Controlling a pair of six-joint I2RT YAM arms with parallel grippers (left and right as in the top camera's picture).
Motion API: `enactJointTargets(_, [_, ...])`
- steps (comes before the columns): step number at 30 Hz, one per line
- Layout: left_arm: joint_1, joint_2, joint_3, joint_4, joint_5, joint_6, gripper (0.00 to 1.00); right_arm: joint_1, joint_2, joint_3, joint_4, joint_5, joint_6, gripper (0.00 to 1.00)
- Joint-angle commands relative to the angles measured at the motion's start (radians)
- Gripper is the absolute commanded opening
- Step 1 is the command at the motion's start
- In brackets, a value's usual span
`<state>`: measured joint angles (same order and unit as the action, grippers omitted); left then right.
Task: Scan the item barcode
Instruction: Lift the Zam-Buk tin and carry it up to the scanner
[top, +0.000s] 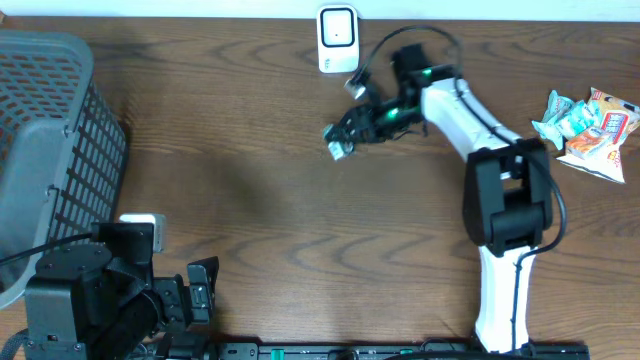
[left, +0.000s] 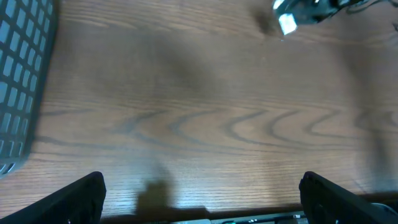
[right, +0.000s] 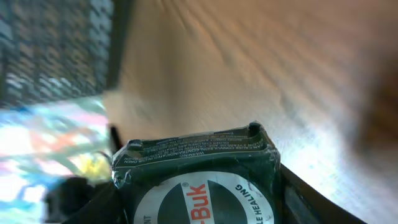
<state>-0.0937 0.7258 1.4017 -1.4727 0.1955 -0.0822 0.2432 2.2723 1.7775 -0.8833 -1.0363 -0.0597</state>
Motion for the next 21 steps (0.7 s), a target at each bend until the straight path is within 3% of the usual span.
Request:
enactJointTargets(1, [0.0, 0.002, 0.003, 0.0, -0.01, -0.005, 0.98, -0.045, 0.011, 0.029, 0.045, -0.193, 0.122, 0.46])
enactJointTargets(8, [0.0, 0.002, 0.003, 0.0, -0.01, -0.005, 0.98, -0.095, 0.011, 0.029, 0.208, -0.357, 0.246, 0.46])
enactJointTargets(15, [0.0, 0.002, 0.003, 0.0, -0.01, -0.005, 0.97, -0.095, 0.011, 0.029, 0.309, -0.43, 0.249, 0.45])
enactJointTargets(21, [0.0, 0.002, 0.003, 0.0, -0.01, -0.005, 0.98, -0.095, 0.011, 0.029, 0.415, -0.436, 0.372, 0.44])
